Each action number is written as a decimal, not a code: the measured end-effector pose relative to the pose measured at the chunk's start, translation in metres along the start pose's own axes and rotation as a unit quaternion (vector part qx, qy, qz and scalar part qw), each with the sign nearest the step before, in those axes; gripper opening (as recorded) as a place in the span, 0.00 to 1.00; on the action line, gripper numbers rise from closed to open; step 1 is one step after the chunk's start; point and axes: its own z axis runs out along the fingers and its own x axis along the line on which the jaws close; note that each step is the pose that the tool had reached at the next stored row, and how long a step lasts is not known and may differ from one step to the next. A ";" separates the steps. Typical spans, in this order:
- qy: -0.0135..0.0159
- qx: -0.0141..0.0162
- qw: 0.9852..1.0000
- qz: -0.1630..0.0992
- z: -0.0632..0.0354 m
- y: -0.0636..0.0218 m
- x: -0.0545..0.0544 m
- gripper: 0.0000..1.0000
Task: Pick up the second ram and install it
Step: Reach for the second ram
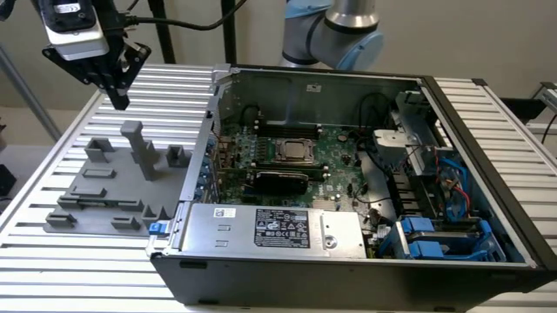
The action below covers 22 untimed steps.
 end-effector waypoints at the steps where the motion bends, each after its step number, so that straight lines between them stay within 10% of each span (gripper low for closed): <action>1: 0.000 0.000 1.000 0.000 0.0002 -0.0010 0.004 0.11; 15: 0.000 0.006 1.000 0.000 0.0045 -0.0156 0.059 0.11; 22: 0.001 0.011 1.000 0.000 0.0057 -0.0191 0.065 0.11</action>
